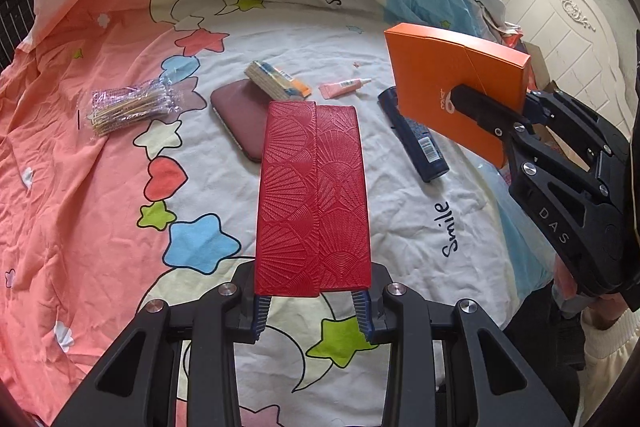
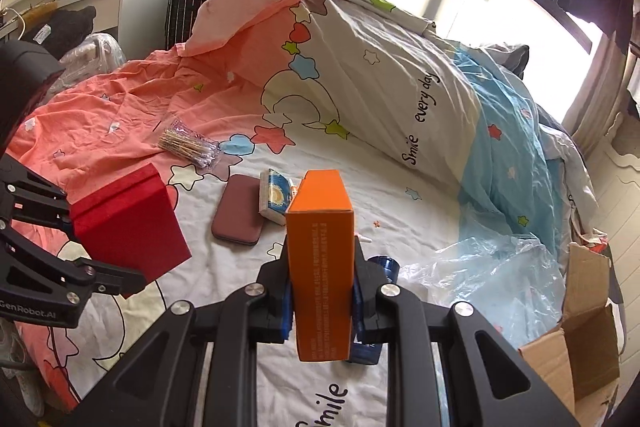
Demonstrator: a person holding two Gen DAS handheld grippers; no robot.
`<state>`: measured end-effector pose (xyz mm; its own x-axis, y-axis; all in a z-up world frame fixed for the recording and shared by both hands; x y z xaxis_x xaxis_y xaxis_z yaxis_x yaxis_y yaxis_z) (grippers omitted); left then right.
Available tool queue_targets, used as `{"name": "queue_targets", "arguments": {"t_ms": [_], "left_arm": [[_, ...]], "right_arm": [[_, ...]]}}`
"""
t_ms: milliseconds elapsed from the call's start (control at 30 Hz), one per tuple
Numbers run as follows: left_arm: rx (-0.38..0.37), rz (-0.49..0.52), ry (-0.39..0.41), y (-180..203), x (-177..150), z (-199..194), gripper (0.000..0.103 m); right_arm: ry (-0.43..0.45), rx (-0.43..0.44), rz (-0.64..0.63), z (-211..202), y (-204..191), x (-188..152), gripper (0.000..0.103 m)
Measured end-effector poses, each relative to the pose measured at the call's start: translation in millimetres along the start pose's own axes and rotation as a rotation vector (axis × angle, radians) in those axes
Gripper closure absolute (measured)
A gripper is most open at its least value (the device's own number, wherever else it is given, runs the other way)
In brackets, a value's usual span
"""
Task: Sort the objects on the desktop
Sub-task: 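Carry the red box and orange box with both tools over the cardboard box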
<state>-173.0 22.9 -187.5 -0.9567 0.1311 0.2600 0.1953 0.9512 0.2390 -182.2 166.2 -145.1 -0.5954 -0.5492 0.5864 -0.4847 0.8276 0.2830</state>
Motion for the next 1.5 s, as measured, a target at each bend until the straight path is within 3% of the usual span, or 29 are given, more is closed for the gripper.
{"name": "queue_targets", "arguments": {"t_ms": [367,700,867,1267,1500], "left_arm": [[-0.040,0.144,0.043,87,12,-29,0.068],[-0.156,0.279,0.087,181,40,-50,0.068],[-0.171,0.369,0.108,236,58,-56,0.068],[-0.192,0.530,0.119,350,91,-29,0.068],[-0.212,0.506,0.074,376,107,12,0.068]], "right_arm": [[-0.002,-0.122,0.071,-68,52,-30,0.082],[0.009,-0.255,0.196,-124,128,-57,0.082],[-0.017,-0.305,0.223,-138,163,-72,0.082],[-0.090,-0.336,0.311,-132,236,-118,0.082],[-0.130,-0.331,0.317,-107,259,-139,0.082]]}}
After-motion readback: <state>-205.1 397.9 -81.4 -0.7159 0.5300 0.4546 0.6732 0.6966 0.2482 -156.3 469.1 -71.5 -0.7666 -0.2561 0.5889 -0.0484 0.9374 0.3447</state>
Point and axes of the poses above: each gripper's, at about its wrist camera, not at the fingertips, and z roughly the way its jaws point, y to its right, x to its top, the point moved 2 cm from there along z, roughly the way its jaws point, and after that the axes turned 9 degrees about -y, right-handed, at the moved point
